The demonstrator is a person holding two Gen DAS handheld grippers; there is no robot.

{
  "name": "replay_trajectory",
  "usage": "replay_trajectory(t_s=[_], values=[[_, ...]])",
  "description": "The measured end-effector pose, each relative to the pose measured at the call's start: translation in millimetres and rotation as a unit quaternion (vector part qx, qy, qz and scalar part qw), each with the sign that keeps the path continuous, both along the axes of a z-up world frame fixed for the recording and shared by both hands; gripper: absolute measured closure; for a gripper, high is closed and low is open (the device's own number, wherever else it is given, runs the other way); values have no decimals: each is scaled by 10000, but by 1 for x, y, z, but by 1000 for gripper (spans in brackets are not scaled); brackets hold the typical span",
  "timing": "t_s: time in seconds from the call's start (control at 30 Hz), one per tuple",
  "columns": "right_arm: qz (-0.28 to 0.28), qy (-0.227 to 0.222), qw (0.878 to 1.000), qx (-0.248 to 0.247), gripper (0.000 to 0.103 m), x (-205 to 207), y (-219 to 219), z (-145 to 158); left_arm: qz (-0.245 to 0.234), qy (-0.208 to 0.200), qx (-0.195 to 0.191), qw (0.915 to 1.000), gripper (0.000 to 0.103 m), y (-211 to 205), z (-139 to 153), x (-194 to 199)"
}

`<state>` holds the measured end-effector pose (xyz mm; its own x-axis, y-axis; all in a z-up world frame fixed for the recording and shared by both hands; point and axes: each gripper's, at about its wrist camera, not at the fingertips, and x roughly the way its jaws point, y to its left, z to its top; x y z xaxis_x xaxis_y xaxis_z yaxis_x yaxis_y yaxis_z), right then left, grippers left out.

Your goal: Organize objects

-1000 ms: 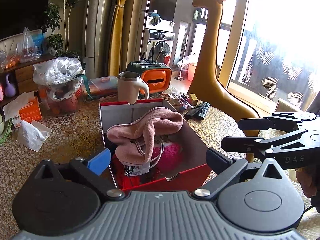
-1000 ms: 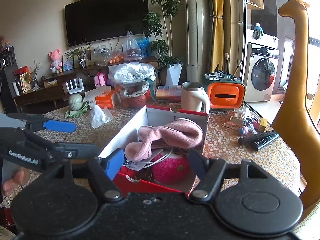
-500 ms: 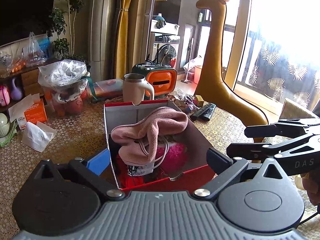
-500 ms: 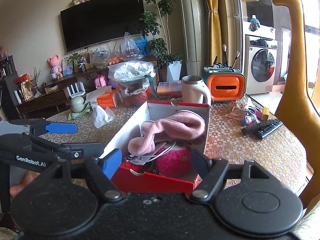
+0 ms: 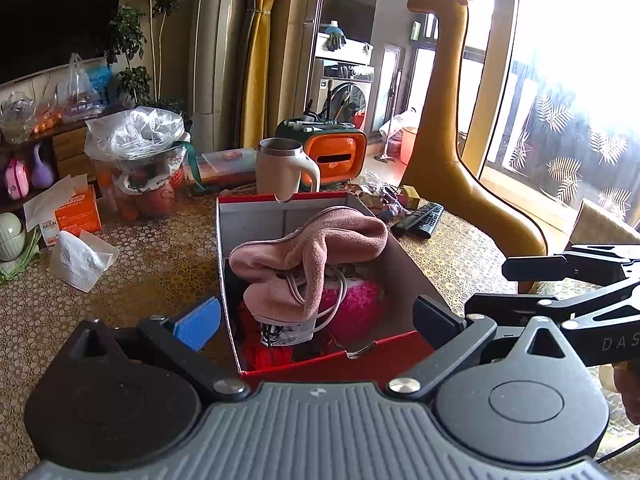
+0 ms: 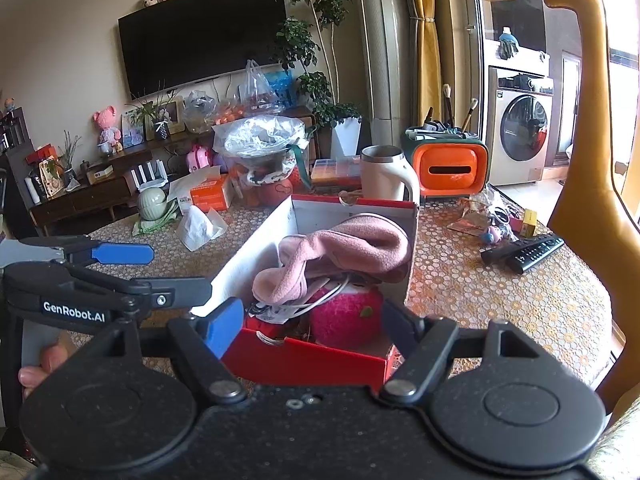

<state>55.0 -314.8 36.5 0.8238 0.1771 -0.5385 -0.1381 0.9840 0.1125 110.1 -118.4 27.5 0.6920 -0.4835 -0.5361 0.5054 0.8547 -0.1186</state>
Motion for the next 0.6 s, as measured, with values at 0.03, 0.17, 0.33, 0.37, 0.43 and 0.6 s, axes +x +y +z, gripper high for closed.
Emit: replay_trajectory(t_s=[0.03,0.17,0.33,0.37,0.43,0.6], values=[[1,7,10000,3,27,0,0,0,-5,-3,15,10000,0,-1,0,0],[4,49,10000,4,27,0,-1,-2,30,64,18,10000,0,-1,-2,1],[-26,96,10000,7,27,2,-2,-4,88,153,-91,9998,0,1,-4,3],[-30,107,9999,4,27,2,-2,-5,117,142,-82,9998,0,1,-4,3],[-34,130,9999,0,27,2,-1,-7,124,93,-51,9999,0,1,-4,2],[-34,147,9999,-22,27,1,0,-8,89,4,10,10000,0,0,-1,0]])
